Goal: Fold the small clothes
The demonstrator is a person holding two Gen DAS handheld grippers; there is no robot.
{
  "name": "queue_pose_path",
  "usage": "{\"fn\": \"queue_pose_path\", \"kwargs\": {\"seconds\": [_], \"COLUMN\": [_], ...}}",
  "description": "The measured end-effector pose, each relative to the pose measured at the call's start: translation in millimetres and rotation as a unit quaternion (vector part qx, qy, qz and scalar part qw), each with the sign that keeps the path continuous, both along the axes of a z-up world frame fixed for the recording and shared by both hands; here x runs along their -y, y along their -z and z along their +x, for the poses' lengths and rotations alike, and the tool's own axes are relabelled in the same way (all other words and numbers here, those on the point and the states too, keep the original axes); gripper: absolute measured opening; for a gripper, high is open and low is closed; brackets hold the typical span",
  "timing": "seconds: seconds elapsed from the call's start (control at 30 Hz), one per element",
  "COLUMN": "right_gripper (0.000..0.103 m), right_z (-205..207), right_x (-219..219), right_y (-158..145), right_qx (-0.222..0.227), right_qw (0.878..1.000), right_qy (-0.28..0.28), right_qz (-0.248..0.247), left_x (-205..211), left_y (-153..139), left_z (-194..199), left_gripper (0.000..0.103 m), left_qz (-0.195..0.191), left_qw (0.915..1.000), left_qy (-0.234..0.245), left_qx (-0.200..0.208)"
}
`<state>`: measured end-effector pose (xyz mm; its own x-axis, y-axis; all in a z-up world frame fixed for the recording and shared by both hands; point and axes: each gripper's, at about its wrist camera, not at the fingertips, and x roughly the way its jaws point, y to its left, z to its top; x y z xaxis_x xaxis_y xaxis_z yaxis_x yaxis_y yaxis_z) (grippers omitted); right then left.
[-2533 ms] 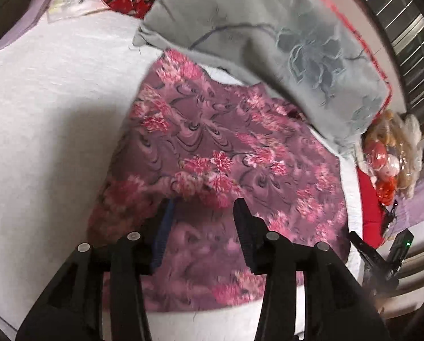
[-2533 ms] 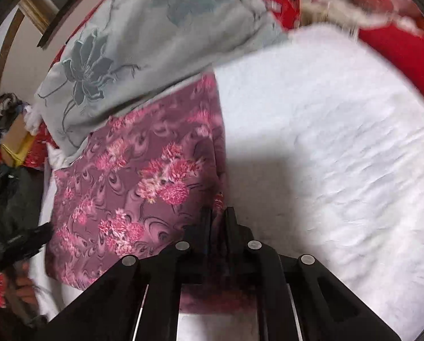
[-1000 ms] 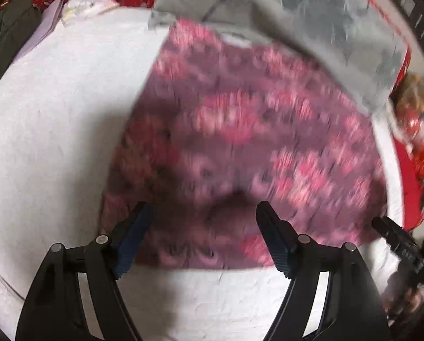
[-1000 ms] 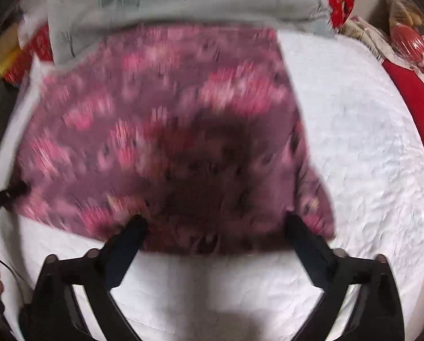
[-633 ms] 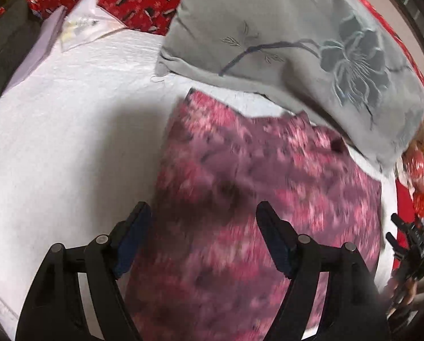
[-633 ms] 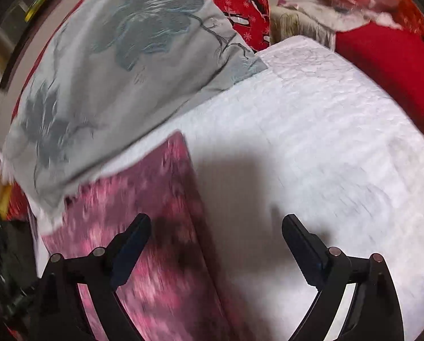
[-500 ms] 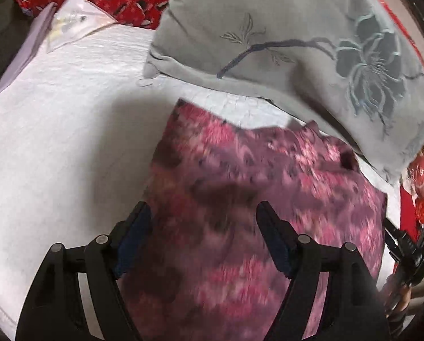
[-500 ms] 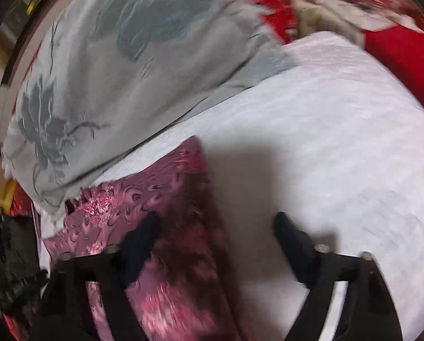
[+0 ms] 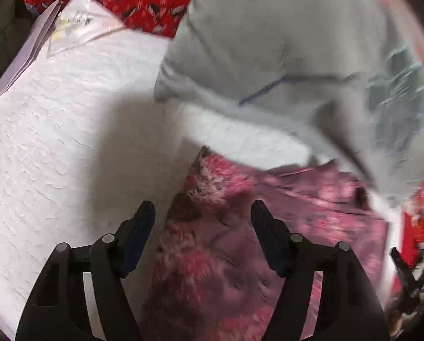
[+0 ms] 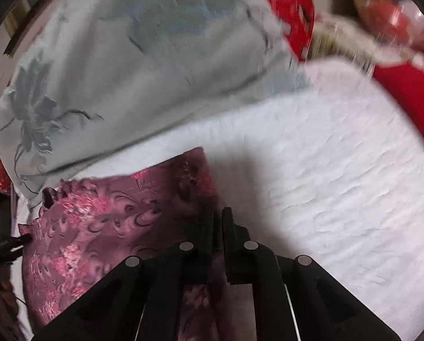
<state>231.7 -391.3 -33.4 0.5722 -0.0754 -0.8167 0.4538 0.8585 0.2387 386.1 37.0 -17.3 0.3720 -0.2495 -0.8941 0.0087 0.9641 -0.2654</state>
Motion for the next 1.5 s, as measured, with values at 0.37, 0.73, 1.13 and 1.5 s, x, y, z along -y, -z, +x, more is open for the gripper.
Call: {"fn": "queue_pose_path", "kwargs": {"seconds": [0.37,0.73,1.13,1.5], "right_gripper": [0.029,0.046,0.051,0.052], "right_z": [-11.2,-13.0,-2.8,-32.1], "right_x": [-93.9,-151.0,-178.4,-100.5], "right_y": [4.7,7.4,14.1,-13.9], "right_qx": [-0.003,-0.026,-0.026,0.001], "right_qw": [0.996,0.992,0.988,0.997], "right_qy": [-0.084,-0.123,-0.121,-0.048], "right_qz": [-0.007,-0.031,-0.091,-0.066], "left_x": [4.2,15.0,8.6,-2.7], "left_y": [22.0,27.0,32.2,10.5], "left_z": [-49.1,-87.3,-86.6,-75.1], "left_gripper": [0.070,0.084,0.087,0.086], "left_qz": [0.027,0.045,0.022,-0.012], "left_qw": [0.9992,0.9975,0.9990,0.9996], "left_qy": [0.021,0.054,0.039,0.016], "left_qx": [-0.018,0.000,0.004,0.020]}}
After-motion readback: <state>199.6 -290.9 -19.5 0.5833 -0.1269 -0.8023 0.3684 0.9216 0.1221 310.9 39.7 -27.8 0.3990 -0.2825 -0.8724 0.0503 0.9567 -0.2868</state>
